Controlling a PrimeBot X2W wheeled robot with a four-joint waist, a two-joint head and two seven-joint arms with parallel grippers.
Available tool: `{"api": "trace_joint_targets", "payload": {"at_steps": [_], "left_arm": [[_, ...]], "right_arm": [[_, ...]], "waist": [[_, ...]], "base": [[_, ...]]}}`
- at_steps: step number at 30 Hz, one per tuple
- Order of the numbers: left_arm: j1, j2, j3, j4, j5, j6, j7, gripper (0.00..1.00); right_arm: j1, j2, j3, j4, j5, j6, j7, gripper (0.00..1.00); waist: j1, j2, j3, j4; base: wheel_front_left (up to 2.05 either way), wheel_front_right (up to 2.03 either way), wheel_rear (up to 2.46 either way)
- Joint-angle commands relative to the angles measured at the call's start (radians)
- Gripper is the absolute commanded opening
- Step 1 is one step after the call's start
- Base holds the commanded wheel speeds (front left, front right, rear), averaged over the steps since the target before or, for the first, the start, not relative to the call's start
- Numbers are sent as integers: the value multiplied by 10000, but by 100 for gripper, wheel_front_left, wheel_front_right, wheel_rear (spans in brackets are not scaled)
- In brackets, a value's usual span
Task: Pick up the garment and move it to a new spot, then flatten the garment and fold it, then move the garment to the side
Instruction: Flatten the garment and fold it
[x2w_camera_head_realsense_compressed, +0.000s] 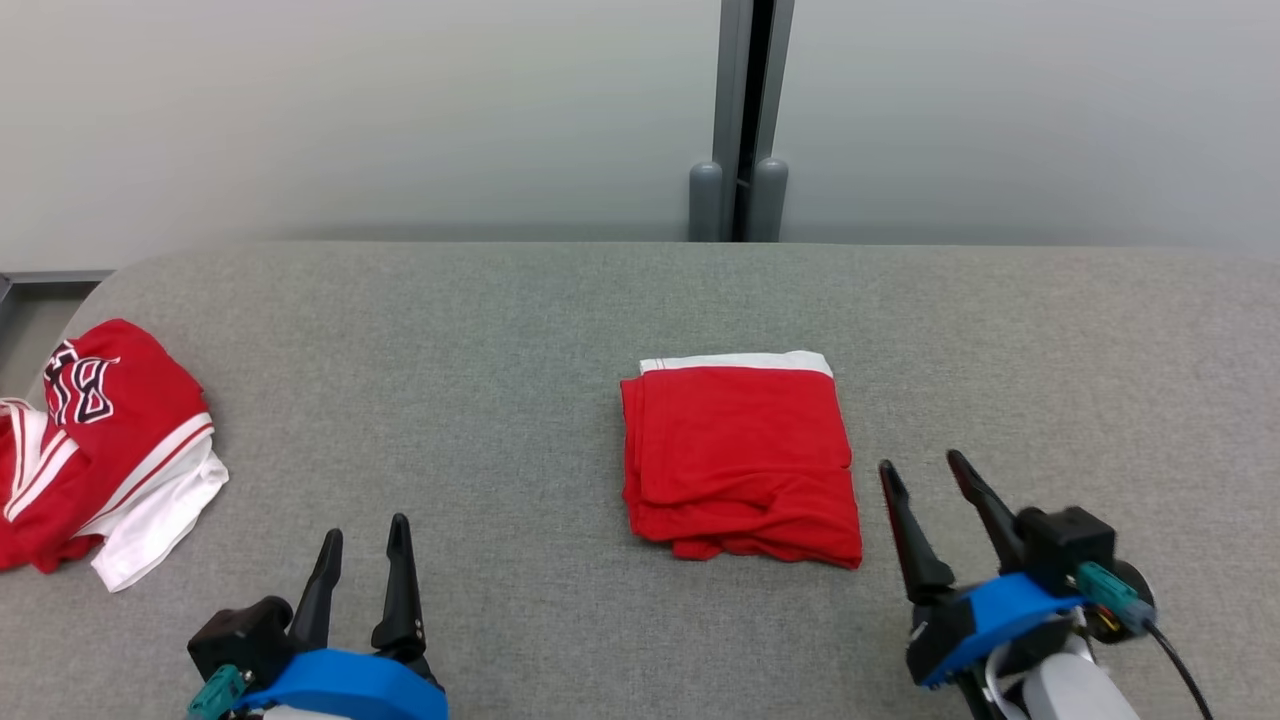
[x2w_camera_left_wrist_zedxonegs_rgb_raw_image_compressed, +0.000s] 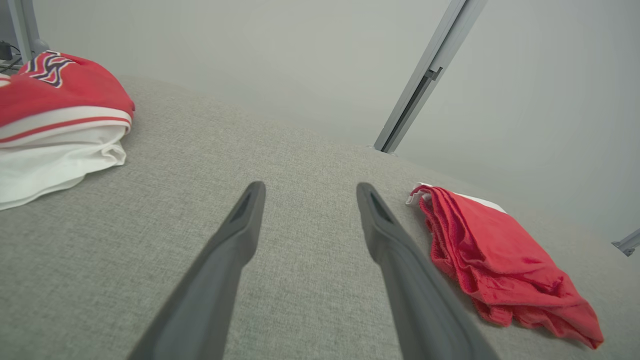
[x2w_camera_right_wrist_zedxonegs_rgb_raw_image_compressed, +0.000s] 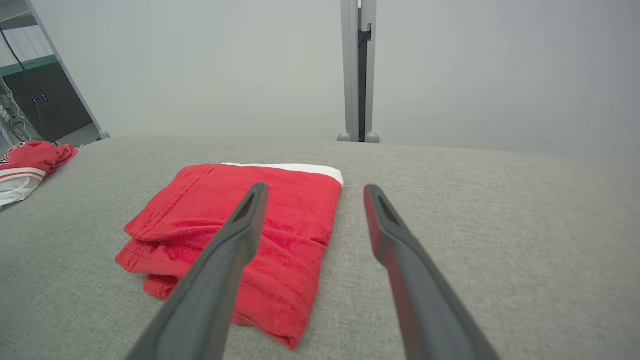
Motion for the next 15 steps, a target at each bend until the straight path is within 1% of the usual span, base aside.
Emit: {"api": "trace_joint_targets", "payload": {"at_steps": [1, 5, 12, 15], "left_arm": [[113, -20, 68, 25, 38, 12, -26, 100], [345, -54, 256, -55, 202, 1, -27, 100], [734, -139, 498, -178, 638, -26, -26, 100], [792, -168, 554, -139, 814, -31, -26, 100]], "right_arm": [[274, -15, -160, -139, 58, 1, -35, 100], [920, -17, -653, -594, 329, 1, -34, 100], [1416, -15, -679, -868, 601, 1, -35, 100], [1440, -15, -704, -858, 533, 1, -35, 100]], "waist": [[0, -1, -73, -58], [0, -1, -187, -156], [0, -1, -233, -266], [0, -1, -224, -254]], "base": [[0, 0, 0], [0, 0, 0], [0, 0, 0], [0, 0, 0]]}}
